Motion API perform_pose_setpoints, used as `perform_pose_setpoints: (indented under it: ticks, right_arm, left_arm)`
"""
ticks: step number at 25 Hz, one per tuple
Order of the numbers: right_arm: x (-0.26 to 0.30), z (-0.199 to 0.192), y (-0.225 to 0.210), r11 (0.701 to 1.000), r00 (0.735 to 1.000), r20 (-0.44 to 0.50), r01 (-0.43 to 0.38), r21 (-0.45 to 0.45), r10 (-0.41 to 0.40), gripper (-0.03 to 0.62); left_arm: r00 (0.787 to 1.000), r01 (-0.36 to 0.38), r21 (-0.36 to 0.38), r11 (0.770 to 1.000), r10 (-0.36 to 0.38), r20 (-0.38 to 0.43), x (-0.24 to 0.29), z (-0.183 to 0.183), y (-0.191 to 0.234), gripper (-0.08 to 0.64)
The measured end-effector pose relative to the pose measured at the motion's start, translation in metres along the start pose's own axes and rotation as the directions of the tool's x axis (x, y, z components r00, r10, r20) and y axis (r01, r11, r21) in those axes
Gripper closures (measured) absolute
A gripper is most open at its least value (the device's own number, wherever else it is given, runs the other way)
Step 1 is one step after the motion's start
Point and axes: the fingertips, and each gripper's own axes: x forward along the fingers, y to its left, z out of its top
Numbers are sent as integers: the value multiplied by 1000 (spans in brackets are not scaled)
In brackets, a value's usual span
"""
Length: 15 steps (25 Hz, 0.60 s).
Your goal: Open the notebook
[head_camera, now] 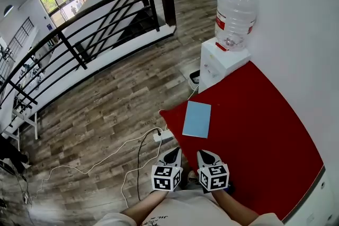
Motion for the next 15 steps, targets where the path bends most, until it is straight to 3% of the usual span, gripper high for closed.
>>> perform_pose_setpoints:
  ticks: [15]
  right_arm:
    - [22,25,-3,997,997,20,79,11,-79,586]
  left_arm:
    - [999,43,54,998,-43,0,18,27,21,554]
